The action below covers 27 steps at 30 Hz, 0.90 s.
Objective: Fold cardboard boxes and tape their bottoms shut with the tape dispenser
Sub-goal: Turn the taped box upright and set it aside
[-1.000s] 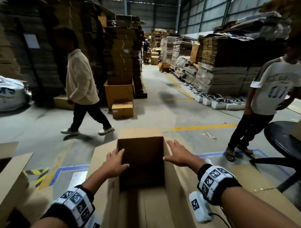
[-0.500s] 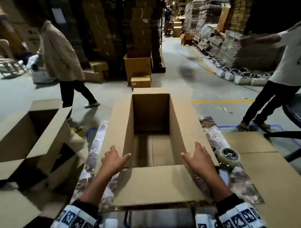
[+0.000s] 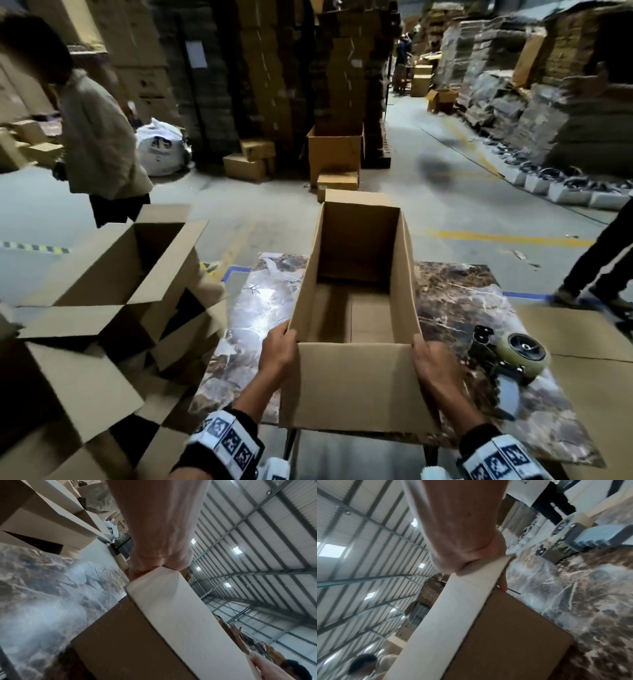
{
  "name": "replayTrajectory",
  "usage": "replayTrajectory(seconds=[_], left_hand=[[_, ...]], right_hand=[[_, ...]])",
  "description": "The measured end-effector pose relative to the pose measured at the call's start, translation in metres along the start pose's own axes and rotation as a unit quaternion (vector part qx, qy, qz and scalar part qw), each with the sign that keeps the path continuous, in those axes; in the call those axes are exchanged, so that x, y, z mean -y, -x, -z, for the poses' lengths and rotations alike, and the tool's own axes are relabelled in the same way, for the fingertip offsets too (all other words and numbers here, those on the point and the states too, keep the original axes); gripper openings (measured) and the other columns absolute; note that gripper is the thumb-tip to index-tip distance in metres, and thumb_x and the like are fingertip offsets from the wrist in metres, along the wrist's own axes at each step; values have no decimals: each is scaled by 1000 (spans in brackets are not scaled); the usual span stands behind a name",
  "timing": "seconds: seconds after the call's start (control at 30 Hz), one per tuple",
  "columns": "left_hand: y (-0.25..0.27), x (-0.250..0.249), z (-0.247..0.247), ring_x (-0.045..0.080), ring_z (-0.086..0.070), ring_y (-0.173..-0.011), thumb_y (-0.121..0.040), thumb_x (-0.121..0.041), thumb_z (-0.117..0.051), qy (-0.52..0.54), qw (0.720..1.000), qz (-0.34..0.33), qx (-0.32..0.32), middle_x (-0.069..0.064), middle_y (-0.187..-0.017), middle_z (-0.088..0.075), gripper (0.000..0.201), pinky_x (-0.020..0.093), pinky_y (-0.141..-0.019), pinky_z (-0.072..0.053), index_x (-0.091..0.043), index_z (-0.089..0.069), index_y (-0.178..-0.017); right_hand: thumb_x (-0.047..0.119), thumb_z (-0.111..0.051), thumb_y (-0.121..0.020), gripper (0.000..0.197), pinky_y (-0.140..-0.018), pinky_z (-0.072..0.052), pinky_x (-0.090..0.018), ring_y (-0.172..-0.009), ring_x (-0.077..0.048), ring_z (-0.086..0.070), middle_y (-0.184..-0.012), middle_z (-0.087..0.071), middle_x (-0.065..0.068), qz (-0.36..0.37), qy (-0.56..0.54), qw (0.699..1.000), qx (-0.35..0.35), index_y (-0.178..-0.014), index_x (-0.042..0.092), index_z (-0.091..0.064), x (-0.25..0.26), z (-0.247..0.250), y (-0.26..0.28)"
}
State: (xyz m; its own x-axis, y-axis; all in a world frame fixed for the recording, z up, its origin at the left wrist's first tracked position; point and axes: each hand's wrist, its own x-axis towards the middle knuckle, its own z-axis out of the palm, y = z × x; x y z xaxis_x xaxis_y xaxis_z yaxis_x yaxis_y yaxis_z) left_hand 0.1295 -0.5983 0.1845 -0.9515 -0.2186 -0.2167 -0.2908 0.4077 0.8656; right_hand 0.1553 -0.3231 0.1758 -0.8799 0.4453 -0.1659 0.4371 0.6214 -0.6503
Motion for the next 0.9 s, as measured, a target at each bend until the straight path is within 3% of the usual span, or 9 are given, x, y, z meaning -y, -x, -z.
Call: replayTrajectory(seconds=[0.1,0.17,0.3,0.4,0.53,0.63,0.77,0.9], left_hand=[[0,7,32,30,-63,-79,-78,-36,-36,5,999,-23,-27,7,-79,-69,41,41,-71,-51,-12,-68,-84],[2,9,62,29,-63,-83,-80,-36,-36,11,997,-36,-64,8,-87,-69,43,40,-74,-50,-14,-70,-96],[2,21,127,20,-64,-86,-84,-37,-36,39,990,-46,-130,-2,-91,-66,46,42,-82,-56,-24,-64,-118],[-12,44,183,22,-63,-93,-95,-31,-40,51,978,-42,-196,2,-100,-66,44,41,-87,-55,-15,-63,-128],[-30,80,253,24,-63,-98,-102,-16,-42,57,961,-20,-270,1,-102,-65,33,34,-81,-50,-15,-63,-129],[-38,104,304,24,-64,-95,-102,-19,-42,55,948,0,-314,1,-100,-67,34,34,-77,-51,-18,-62,-129],[-45,134,371,21,-65,-95,-102,-27,-43,60,932,38,-355,3,-107,-69,34,35,-79,-53,-26,-60,-132],[-49,157,432,21,-65,-91,-86,-45,-38,64,914,64,-396,2,-102,-71,54,34,-75,-52,-21,-67,-125]], right_hand=[[48,-28,-97,59,-64,-36,-33,-71,-27,-54,-78,-64,-19,71,-5,997,-10,-62,14,-60,27,-7,13],[42,-33,-102,51,-63,-30,-33,-73,-27,-53,-80,-63,-18,117,-19,993,0,-59,20,-50,55,-19,18],[38,-33,-102,47,-62,-26,-35,-72,-25,-49,-79,-60,-12,175,-45,983,27,-62,20,-49,114,-63,21],[48,-24,-91,48,-62,-28,-35,-70,-27,-52,-69,-55,-8,214,-69,973,54,-59,20,-46,172,-105,34],[41,-28,-100,49,-59,-26,-36,-72,-28,-51,-67,-52,-4,270,-68,956,95,-60,19,-46,243,-158,51],[41,-22,-91,43,-62,-24,-37,-73,-27,-49,-73,-54,-9,329,-41,935,130,-62,18,-43,297,-198,64],[39,-24,-90,42,-56,-25,-37,-66,-24,-47,-66,-51,-3,373,-59,911,165,-57,17,-38,362,-250,86],[41,-25,-88,39,-54,-31,-24,-66,-24,-48,-64,-50,0,401,-58,893,194,-58,18,-36,414,-304,103]])
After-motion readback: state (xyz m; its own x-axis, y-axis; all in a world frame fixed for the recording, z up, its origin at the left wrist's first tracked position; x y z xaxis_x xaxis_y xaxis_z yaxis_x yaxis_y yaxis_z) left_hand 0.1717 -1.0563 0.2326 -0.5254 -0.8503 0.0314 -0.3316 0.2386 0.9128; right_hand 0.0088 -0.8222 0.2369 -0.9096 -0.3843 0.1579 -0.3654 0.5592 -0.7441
